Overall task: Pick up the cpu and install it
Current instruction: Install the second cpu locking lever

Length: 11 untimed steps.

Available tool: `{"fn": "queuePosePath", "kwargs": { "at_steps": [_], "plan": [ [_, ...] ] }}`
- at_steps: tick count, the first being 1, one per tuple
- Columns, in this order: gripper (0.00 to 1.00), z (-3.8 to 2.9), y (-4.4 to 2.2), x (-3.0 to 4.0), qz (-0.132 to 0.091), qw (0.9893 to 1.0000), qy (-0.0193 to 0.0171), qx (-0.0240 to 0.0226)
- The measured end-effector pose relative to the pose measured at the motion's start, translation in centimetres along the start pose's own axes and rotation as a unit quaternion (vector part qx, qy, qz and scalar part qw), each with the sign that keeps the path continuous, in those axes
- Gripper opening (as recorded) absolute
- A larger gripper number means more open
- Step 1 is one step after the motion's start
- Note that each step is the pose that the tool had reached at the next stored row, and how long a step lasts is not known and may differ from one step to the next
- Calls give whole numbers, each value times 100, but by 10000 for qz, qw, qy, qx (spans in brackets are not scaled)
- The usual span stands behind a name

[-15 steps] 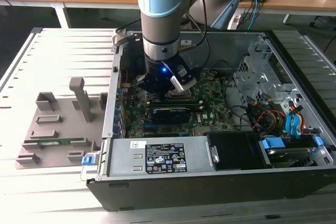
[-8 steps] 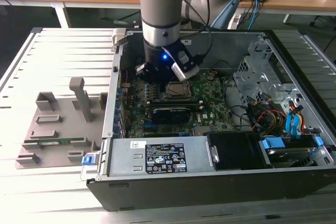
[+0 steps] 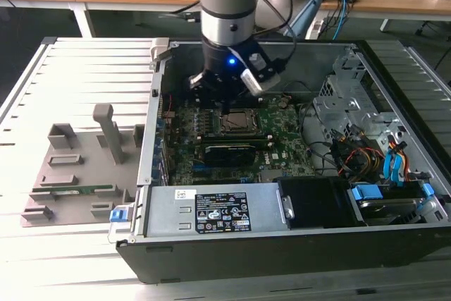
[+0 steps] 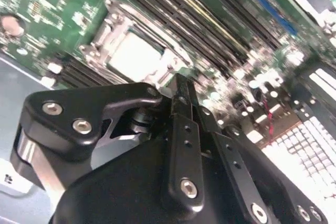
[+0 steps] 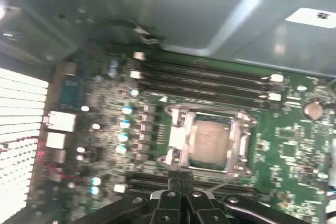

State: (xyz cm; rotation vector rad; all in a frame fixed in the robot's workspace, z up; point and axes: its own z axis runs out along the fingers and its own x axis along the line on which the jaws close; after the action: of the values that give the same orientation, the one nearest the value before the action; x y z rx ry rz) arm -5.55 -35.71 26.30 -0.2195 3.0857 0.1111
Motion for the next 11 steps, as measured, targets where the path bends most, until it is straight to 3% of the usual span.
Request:
{"fn": "queuePosePath", "kwargs": {
  "at_steps": [2,4,6,8,10,11],
  "plan": [
    [11,1,-23,-39,-1,10000,5,1],
    [11,-3,-83,-30,0,10000,5,1],
    [11,6,-228,-8,0,10000,4,-2],
    [11,25,-244,-6,1,10000,1,-18],
    [11,52,-246,-4,4,9999,-10,-101],
    [11,65,-247,-3,5,9999,-12,-110]
  ]
}}
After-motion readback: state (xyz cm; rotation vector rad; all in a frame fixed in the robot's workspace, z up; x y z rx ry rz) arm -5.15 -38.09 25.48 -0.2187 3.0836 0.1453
